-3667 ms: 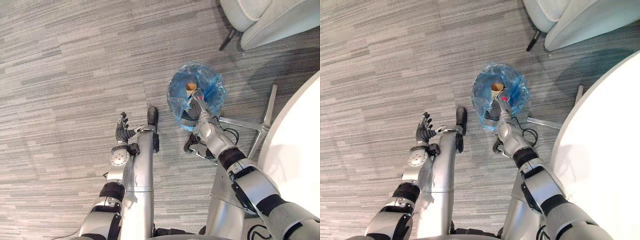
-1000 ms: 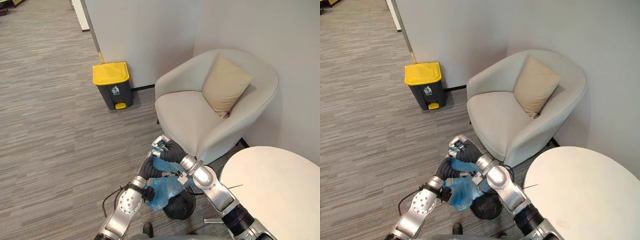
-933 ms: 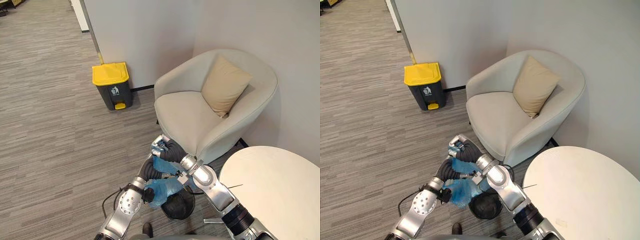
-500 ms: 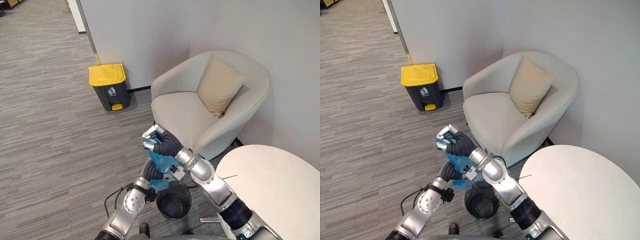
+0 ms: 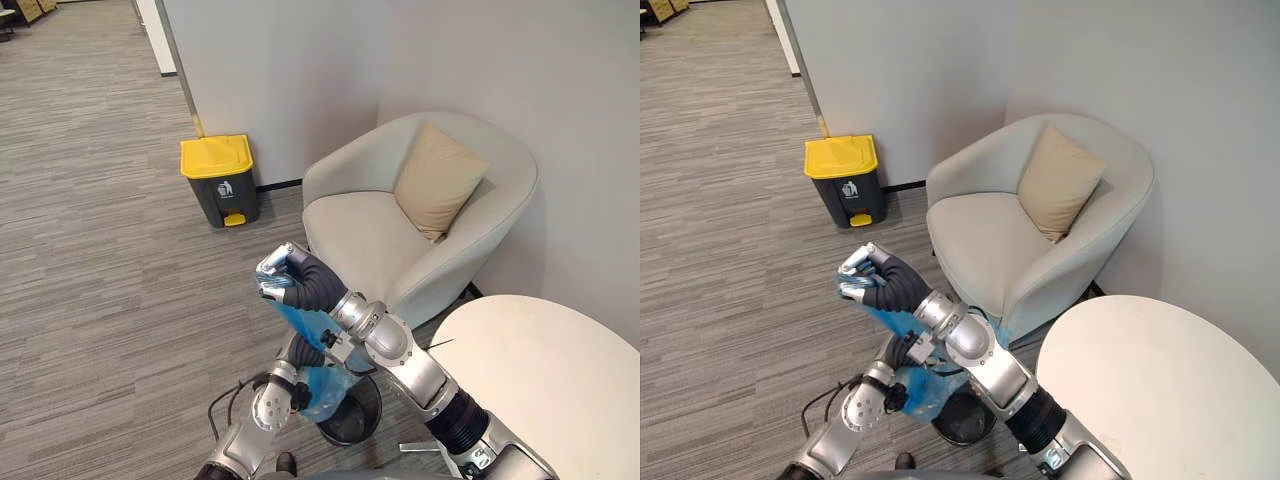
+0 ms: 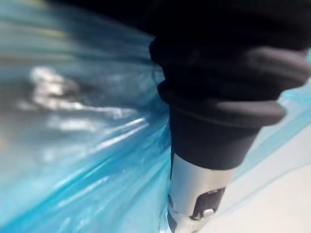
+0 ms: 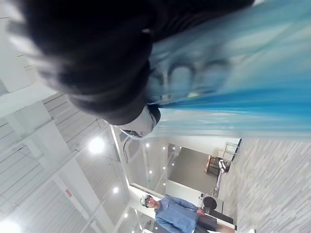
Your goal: Gather rubbish on tea table into small bin, then transfer packed bag to large trash can.
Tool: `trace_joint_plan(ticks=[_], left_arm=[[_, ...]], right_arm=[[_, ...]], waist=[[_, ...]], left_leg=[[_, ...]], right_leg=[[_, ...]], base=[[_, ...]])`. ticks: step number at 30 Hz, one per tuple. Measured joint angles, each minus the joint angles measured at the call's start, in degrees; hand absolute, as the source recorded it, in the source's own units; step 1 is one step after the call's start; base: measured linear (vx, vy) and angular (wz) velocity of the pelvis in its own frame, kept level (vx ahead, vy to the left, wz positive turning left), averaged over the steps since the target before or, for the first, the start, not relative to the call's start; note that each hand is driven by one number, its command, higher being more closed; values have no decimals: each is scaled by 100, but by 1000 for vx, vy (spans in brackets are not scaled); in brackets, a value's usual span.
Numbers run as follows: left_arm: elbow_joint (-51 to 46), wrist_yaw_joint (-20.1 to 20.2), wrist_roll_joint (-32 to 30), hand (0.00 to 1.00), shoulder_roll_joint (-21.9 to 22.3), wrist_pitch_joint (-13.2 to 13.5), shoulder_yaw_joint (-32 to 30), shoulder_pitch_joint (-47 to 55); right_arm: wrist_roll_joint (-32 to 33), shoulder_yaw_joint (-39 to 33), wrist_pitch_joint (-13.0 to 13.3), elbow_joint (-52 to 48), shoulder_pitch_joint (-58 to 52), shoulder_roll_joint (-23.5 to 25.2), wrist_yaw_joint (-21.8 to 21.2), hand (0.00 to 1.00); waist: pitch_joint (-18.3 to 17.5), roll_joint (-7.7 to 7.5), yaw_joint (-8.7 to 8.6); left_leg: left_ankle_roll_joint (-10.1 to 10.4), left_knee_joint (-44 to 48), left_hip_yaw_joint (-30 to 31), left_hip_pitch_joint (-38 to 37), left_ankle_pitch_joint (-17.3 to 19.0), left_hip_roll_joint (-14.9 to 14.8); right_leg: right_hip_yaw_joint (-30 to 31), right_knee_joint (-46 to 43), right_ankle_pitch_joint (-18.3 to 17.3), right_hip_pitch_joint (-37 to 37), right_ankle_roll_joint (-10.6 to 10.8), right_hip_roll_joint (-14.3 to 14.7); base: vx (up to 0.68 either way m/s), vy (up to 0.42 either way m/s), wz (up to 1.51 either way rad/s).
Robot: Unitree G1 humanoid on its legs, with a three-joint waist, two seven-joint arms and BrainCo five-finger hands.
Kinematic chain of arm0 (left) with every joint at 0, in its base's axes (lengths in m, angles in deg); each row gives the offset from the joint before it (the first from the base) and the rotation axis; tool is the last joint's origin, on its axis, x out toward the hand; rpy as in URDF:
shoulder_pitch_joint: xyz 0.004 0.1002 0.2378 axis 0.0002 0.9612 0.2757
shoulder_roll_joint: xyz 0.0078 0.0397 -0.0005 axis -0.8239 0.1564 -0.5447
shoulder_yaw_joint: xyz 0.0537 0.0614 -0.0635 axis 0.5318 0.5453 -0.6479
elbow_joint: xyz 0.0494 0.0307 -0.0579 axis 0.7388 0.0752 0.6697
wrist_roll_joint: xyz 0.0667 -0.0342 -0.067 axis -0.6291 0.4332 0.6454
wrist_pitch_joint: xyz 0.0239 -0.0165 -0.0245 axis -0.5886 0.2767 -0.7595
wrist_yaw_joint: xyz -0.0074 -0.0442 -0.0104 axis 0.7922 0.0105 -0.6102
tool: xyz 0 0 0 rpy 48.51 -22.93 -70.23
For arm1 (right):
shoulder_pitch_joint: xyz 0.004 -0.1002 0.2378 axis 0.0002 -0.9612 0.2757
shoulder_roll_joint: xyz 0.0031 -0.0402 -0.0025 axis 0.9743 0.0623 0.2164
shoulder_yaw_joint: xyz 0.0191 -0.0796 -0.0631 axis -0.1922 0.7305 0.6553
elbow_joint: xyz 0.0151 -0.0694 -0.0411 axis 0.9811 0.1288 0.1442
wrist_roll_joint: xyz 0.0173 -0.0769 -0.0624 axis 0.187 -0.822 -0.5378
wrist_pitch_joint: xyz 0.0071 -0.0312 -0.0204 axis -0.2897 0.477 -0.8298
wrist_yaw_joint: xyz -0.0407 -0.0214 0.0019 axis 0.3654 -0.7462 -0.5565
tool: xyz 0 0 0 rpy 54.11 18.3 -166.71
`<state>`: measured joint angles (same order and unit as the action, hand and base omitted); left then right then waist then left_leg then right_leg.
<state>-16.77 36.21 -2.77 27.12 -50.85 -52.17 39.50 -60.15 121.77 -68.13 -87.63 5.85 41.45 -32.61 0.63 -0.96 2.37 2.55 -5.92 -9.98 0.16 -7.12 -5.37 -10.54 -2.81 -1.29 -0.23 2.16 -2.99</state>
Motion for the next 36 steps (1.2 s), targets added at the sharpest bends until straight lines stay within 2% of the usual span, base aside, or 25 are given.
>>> trace_joint_plan(ticks=[3, 6, 7, 10, 16, 26, 32, 35, 36], left_arm=[[53, -157, -5, 0, 2, -16, -7, -25], [431, -560, -234, 0, 44, -7, -69, -156], [519, -703, -293, 100, 66, -11, -146, -147], [676, -927, -353, 100, 90, -11, -217, -147], [698, -1034, -364, 100, 106, 9, -193, -146], [770, -1022, -315, 100, 132, -2, 207, -157], [1009, -892, -186, 100, 331, -264, 331, -678], [1105, -893, -157, 100, 333, -284, 337, -749], [1117, -895, -105, 100, 332, -332, 332, -749]], right_arm=[[176, 244, 0, 0, 67, 3, 1, 100], [441, 436, -1, 14, 85, -1, -8, 100], [541, 498, -1, 14, 85, -2, -6, 100], [681, 638, -1, 14, 90, -1, 5, 100], [1104, 866, 0, 14, 100, 79, 8, 100], [948, 1085, 2, 14, 115, 119, 167, 100], [755, 1059, 2, 25, -109, 119, 151, 100], [687, 1030, 2, 28, -191, 118, 142, 100], [515, 1027, 3, 29, -248, 119, 118, 0]], waist=[[-4, -6, -1], [-7, -10, 11], [-7, -10, 12], [-7, -10, 14], [-6, -8, 16], [-5, -6, 8], [-3, -5, -39], [-3, -5, -51], [-3, -5, -73]], left_leg=[[1, 2, 9, 3, -3, -6], [-17, 2, 45, 13, -23, -6], [-17, 2, 51, 16, -23, -7], [-15, 2, 60, 21, -22, -10], [10, 1, 68, 23, -5, 8], [12, 2, 66, 49, -4, -14], [14, 2, 57, 47, -8, -14], [13, 2, 57, 47, -8, -14], [12, 2, 57, 47, -9, -14]], right_leg=[[-3, 4, 24, 8, -35, 1], [-36, 6, 29, 35, -37, 5], [-42, 8, 29, 38, -37, 7], [-48, 8, 28, 39, -37, 11], [-53, -15, -5, 24, 8, 4], [-49, -13, 7, 2, -10, 10], [-40, -14, 8, 1, -12, 9], [-39, -12, 10, 2, -15, 9], [-39, -10, 11, 2, -16, 9]], base=[[4, -4, 1], [3, -1, 5], [0, 0, 0], [0, 0, 0], [0, 0, 0], [0, 0, 0], [0, 0, 0], [0, 0, 0], [0, 0, 0]])
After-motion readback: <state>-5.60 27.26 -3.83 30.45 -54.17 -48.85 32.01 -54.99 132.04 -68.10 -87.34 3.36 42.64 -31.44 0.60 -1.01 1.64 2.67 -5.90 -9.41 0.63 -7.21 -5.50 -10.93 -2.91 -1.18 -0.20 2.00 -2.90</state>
